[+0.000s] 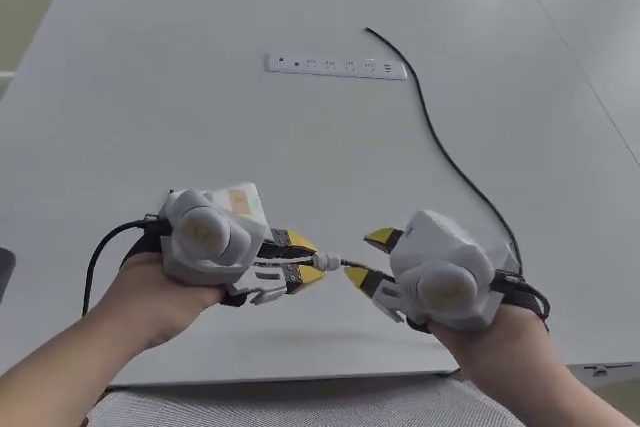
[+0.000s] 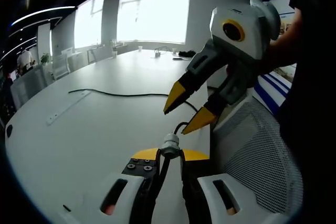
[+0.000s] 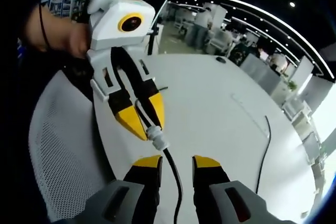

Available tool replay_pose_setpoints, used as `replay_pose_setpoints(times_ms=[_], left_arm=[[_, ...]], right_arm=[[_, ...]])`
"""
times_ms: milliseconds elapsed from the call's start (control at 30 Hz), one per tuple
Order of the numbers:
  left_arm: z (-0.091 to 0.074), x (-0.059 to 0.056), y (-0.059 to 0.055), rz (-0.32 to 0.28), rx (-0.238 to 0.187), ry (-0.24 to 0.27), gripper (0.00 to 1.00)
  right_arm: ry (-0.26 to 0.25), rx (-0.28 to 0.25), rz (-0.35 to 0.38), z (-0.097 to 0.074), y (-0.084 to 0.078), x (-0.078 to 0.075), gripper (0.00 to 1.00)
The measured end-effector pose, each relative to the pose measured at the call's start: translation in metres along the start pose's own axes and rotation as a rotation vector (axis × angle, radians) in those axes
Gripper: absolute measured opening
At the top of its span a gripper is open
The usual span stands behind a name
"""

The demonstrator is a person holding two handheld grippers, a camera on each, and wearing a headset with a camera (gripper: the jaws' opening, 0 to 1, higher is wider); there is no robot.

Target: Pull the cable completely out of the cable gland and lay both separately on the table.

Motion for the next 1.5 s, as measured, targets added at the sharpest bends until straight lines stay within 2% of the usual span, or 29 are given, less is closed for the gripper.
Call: replay_pose_setpoints(times_ms=[67, 200, 467, 667, 733, 833, 1000, 1300, 1500], left_arm=[[0.0, 0.0, 0.0, 0.0, 0.001, -0.001, 0.16], [0.001, -0.001, 0.0, -0.002, -0.001, 0.005, 0.16], [0.002, -0.004, 0.001, 0.005, 0.002, 0.002, 0.16], [0.004, -0.006, 0.0, 0.005, 0.006, 0.002, 0.16], [0.004, -0.007, 0.001, 0.007, 0.005, 0.002, 0.16], [0.004, -0.007, 0.002, 0.014, -0.001, 0.006, 0.15], [0.003, -0.006, 0.003, 0.003, -0.002, 0.01, 0.15], [0.003, -0.006, 0.003, -0.003, -0.004, 0.016, 0.15], [0.003, -0.006, 0.004, 0.0, -0.005, 0.022, 0.15]], right_arm=[[0.003, 0.017, -0.038, 0.001, -0.003, 0.001, 0.13], [0.001, 0.04, -0.072, 0.006, -0.008, -0.001, 0.09], [0.021, 0.029, -0.096, 0.012, -0.007, 0.007, 0.04], [0.024, 0.023, -0.08, 0.014, -0.01, 0.009, 0.02], [0.026, 0.019, -0.013, 0.014, -0.012, 0.008, 0.01], [0.008, 0.023, -0.001, 0.014, -0.015, 0.003, 0.01], [-0.018, 0.032, 0.072, 0.011, -0.023, -0.007, 0.01], [-0.037, 0.033, 0.158, 0.01, -0.035, -0.016, 0.01], [-0.057, 0.03, 0.301, 0.011, -0.045, -0.024, 0.01]])
Point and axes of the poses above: the centre of the closed fingertips' face, and the gripper's own axes: z roughly forward along the fingers, x roughly to its left, y roughly out of its top, the point moved 6 cm from there along -z, roughly backward along the fingers, and after that the axes turned 12 degrees about z, right-handed, at the moved point
